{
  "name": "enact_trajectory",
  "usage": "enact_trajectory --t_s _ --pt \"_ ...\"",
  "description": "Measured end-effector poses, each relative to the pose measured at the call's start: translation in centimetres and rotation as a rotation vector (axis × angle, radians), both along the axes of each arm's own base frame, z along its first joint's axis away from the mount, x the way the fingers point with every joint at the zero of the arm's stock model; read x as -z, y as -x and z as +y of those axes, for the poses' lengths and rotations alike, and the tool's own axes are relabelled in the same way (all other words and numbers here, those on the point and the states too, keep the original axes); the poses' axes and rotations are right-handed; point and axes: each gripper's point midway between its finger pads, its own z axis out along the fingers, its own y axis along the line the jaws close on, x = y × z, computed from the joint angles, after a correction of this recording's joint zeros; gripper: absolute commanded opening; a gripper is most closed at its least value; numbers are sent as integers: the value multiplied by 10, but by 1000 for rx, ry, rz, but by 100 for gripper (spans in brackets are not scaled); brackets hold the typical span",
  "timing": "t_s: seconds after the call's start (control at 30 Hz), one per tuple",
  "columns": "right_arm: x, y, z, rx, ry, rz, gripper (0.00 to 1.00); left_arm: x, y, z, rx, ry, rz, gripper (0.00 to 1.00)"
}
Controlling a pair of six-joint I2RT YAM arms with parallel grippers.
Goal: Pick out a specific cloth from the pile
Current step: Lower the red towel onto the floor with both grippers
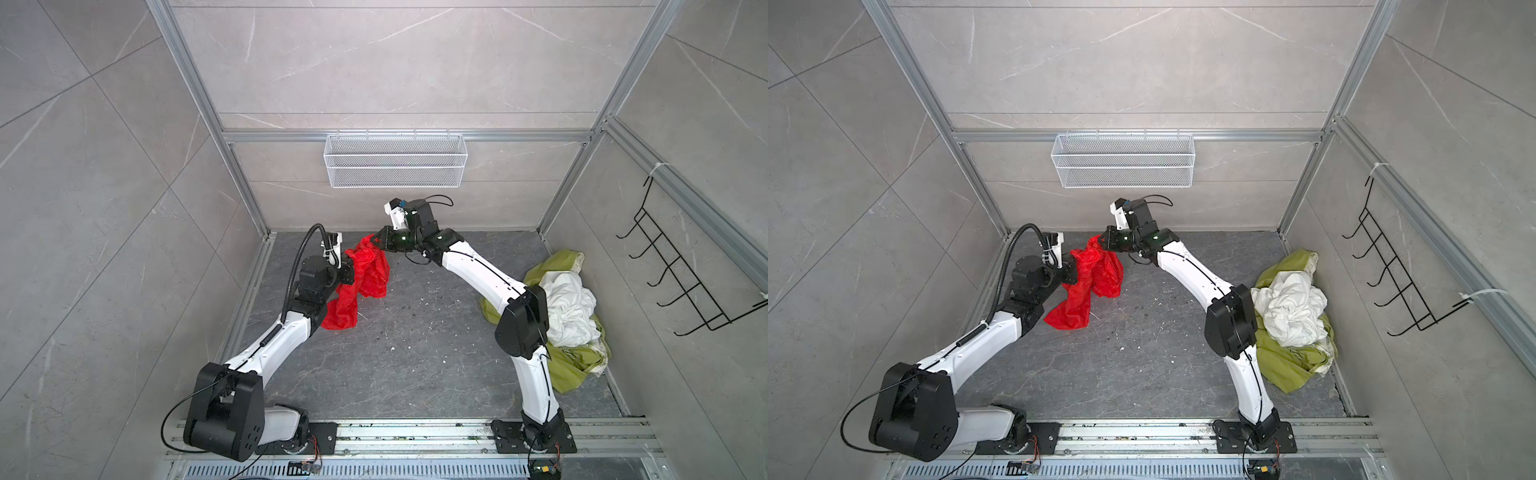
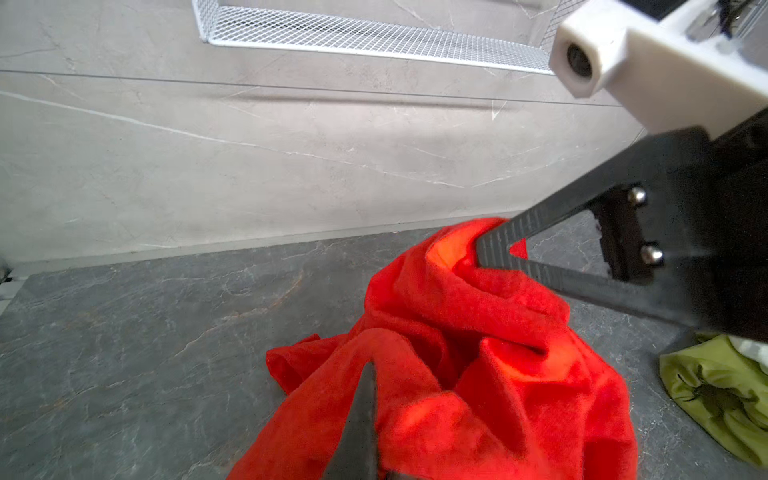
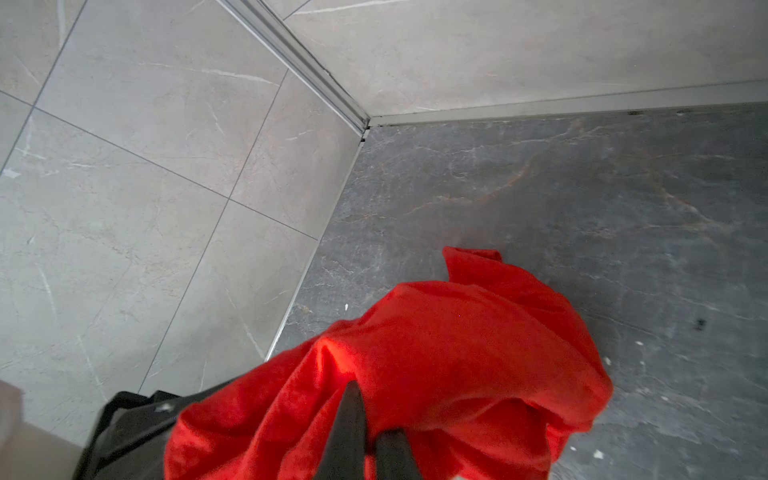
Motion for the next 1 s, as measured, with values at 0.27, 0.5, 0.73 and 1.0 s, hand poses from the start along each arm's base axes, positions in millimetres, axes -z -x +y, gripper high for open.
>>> enact_trajectory --t_s 0.27,0.5,0.73,1.0 --pt "16 -6 -32 52 21 19 0 -15 -16 -28 50 13 -37 0" --pt "24 0 -39 52 36 21 0 -6 -16 -32 66 14 -30 0" --pt "43 6 -41 47 55 45 0 37 1 -24 55 -4 43 0" --pt "49 16 -32 16 72 40 0 69 22 -8 6 -12 101 0"
